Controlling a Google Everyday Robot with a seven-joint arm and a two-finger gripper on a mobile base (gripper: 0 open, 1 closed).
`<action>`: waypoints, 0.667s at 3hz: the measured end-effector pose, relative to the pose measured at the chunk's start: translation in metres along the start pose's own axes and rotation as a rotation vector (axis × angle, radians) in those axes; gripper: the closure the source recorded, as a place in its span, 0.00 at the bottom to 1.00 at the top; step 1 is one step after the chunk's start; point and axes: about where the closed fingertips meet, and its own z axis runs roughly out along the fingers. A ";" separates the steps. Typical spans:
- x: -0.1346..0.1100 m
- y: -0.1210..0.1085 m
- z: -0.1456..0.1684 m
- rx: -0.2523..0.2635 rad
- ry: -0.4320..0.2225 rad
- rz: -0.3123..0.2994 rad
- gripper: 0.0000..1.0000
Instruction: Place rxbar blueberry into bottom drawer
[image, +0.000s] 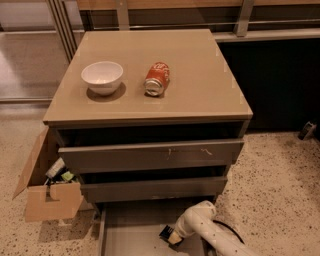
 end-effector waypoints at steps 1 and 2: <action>0.000 0.000 0.000 0.000 0.000 0.000 0.66; 0.000 0.000 0.000 0.000 0.000 0.000 0.42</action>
Offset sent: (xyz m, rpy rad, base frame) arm 0.0000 0.0000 0.0000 0.0000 0.0000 0.0000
